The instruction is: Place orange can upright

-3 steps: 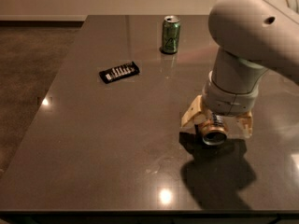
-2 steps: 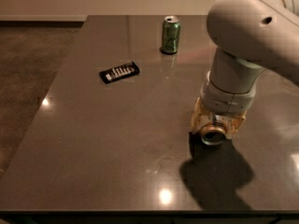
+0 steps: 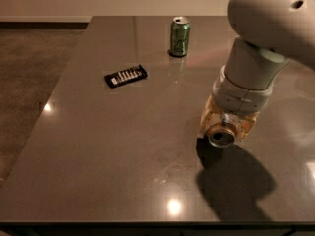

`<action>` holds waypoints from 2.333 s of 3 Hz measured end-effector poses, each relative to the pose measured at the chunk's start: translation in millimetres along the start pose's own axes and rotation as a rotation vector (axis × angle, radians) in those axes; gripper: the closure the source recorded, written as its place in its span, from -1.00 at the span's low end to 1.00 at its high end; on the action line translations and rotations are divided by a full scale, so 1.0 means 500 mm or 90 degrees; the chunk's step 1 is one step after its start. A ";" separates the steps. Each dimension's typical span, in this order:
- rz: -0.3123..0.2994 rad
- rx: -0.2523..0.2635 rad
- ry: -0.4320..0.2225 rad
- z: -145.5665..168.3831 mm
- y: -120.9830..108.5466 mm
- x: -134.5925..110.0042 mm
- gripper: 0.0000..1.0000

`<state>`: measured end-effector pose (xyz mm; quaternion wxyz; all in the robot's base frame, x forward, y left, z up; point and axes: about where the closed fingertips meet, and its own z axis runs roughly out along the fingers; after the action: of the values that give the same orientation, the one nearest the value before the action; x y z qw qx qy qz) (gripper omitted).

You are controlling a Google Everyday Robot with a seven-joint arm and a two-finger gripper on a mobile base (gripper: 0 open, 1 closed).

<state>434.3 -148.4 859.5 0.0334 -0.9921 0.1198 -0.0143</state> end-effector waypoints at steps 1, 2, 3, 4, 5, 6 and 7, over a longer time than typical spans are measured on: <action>0.077 0.038 -0.021 -0.042 -0.022 -0.009 1.00; 0.175 0.070 -0.091 -0.076 -0.053 -0.014 1.00; 0.275 0.112 -0.154 -0.118 -0.105 -0.008 1.00; 0.379 0.159 -0.227 -0.155 -0.136 -0.013 1.00; 0.504 0.205 -0.334 -0.175 -0.151 -0.031 1.00; 0.607 0.244 -0.440 -0.183 -0.161 -0.052 1.00; 0.666 0.269 -0.520 -0.186 -0.169 -0.071 1.00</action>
Offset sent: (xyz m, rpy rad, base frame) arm -0.0187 0.0381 0.0724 0.2173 0.3721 -0.4641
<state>416.6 -64.0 957.4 0.2706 -0.7022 0.5549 0.3547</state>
